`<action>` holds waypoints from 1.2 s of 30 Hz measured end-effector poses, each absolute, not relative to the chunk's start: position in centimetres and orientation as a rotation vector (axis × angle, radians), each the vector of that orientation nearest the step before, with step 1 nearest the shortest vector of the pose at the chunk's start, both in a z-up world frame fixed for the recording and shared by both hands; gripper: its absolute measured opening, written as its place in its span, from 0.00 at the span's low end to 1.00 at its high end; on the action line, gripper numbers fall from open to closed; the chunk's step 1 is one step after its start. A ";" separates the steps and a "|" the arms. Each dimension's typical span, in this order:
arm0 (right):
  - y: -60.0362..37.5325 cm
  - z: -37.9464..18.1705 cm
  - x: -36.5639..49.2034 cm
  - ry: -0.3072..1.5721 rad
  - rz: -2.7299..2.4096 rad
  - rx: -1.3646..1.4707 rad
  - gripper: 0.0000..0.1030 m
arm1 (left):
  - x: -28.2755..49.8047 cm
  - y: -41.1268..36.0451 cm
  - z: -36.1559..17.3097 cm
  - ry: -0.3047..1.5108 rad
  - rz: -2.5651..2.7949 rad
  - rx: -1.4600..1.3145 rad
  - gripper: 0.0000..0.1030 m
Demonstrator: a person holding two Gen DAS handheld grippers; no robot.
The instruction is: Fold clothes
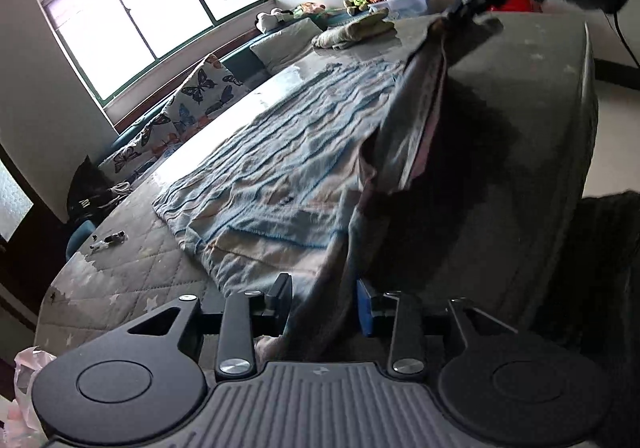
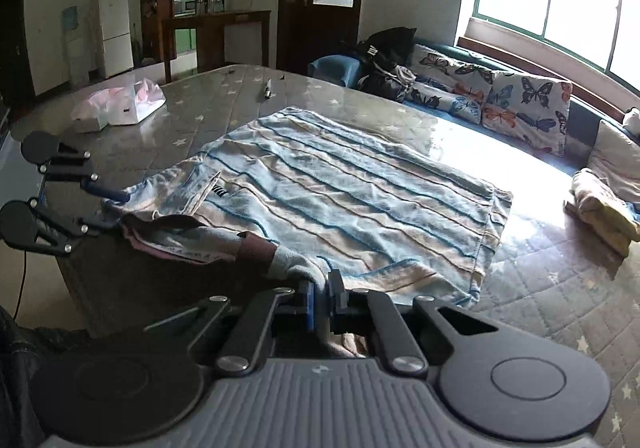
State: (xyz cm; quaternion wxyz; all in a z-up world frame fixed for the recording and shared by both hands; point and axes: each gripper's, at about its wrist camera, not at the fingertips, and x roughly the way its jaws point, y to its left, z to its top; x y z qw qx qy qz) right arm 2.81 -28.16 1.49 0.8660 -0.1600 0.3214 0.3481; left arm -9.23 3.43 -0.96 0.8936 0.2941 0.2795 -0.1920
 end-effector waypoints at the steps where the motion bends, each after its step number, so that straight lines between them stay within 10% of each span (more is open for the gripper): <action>1: -28.1 1.7 2.8 0.669 0.726 -0.334 0.05 | -9.3 3.4 -1.1 0.572 -0.397 0.611 0.36; 7: -28.2 1.7 2.4 0.665 0.716 -0.326 0.04 | -9.5 3.7 -0.6 0.551 -0.384 0.597 0.08; 20: -30.0 5.3 -0.1 0.683 0.821 -0.263 0.04 | -11.5 6.0 6.0 0.493 -0.415 0.574 0.07; 36: -25.5 5.5 17.8 0.695 0.760 -0.315 0.04 | 9.3 6.9 6.8 0.507 -0.219 0.560 0.07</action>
